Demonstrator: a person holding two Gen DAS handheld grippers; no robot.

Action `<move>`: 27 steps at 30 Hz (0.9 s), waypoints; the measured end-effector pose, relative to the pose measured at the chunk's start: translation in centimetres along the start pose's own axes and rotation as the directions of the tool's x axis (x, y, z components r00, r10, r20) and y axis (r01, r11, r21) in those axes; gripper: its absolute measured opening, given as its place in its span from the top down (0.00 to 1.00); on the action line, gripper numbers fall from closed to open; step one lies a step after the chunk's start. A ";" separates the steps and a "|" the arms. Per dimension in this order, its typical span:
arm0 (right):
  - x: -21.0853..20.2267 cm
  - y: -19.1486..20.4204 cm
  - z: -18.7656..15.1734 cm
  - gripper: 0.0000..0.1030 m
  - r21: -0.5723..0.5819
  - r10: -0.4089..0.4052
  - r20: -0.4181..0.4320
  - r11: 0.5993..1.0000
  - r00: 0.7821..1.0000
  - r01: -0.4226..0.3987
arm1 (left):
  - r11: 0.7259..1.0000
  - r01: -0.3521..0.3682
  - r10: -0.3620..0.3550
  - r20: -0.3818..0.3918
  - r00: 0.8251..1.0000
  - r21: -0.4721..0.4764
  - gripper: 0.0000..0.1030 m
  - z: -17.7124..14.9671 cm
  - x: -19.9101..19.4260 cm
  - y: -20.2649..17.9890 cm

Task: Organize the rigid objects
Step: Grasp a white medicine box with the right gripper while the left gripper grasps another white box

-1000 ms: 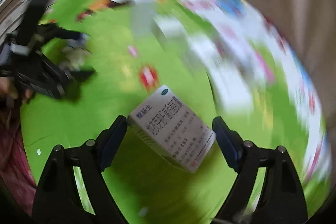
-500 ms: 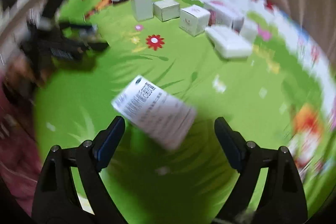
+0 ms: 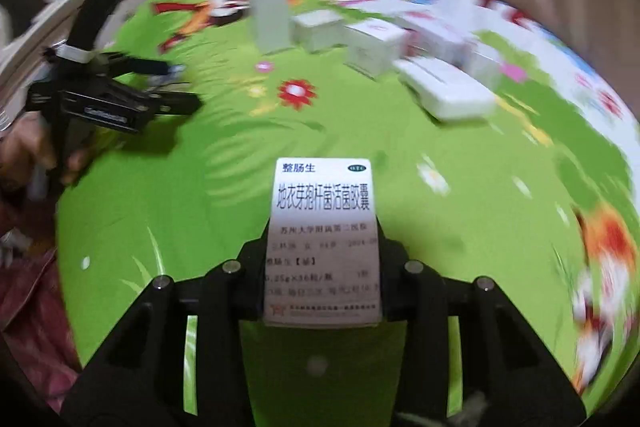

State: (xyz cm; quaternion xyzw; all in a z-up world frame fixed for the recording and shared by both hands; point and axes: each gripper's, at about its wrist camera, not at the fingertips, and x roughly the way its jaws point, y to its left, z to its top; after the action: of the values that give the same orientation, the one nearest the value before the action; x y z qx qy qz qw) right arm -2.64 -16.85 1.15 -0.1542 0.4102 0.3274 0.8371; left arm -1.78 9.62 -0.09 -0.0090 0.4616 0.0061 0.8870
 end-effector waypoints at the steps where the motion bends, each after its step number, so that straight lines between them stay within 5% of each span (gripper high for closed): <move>1: -0.6 0.4 -0.8 0.57 0.040 -0.049 0.014 0.998 0.999 0.049 | 1.000 -0.003 0.003 -0.009 1.000 -0.005 0.00 0.5 0.3 -0.1; 4: -1.5 0.8 -1.7 0.57 0.106 -0.101 0.022 0.990 0.995 0.098 | 0.999 -0.004 0.005 0.013 1.000 -0.051 0.04 3.0 0.6 0.0; 8: -1.1 0.6 -1.5 0.56 0.120 -0.098 0.020 0.988 0.995 0.095 | 0.982 0.094 -0.053 0.234 0.971 -0.166 0.04 8.4 -3.7 1.1; 11: -1.2 0.6 -1.7 0.56 0.124 -0.095 0.020 0.988 0.995 0.092 | 0.995 -0.016 0.049 0.327 0.944 -0.103 0.03 14.4 -4.6 -0.1; 12: -1.4 0.6 -1.8 0.56 0.124 -0.097 0.020 0.988 0.995 0.093 | 0.995 -0.066 0.086 0.317 0.944 -0.073 0.03 15.7 -3.8 -0.7; 14: -1.3 0.9 -1.7 0.56 0.121 -0.101 0.019 0.988 0.995 0.098 | 0.992 -0.124 0.121 0.181 0.976 0.003 0.09 18.3 0.4 -1.0; 16: -0.8 1.2 -1.4 0.56 0.120 -0.106 0.018 0.987 0.994 0.103 | 0.996 -0.088 0.088 0.051 0.995 0.006 0.65 18.2 3.3 -0.1; 18: -0.8 1.1 -1.4 0.56 0.120 -0.111 0.017 0.987 0.994 0.108 | 0.999 -0.017 0.018 0.002 1.000 -0.043 0.73 16.0 3.5 1.2; 23: -0.8 0.8 -1.4 0.56 0.129 -0.102 0.018 0.987 0.995 0.099 | 0.996 0.083 -0.082 0.061 0.995 -0.028 0.68 6.0 -1.3 2.8; 27: -0.8 0.7 -1.4 0.55 0.133 -0.095 0.019 0.987 0.995 0.092 | 0.998 0.050 -0.044 0.162 0.986 -0.035 0.13 2.6 -4.7 3.8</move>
State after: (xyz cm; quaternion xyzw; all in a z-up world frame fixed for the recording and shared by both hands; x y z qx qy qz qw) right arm -4.29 -17.39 0.90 -0.1133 0.4126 0.2618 0.8651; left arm -2.41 13.45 5.28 -0.0366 0.3881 -0.0053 0.9209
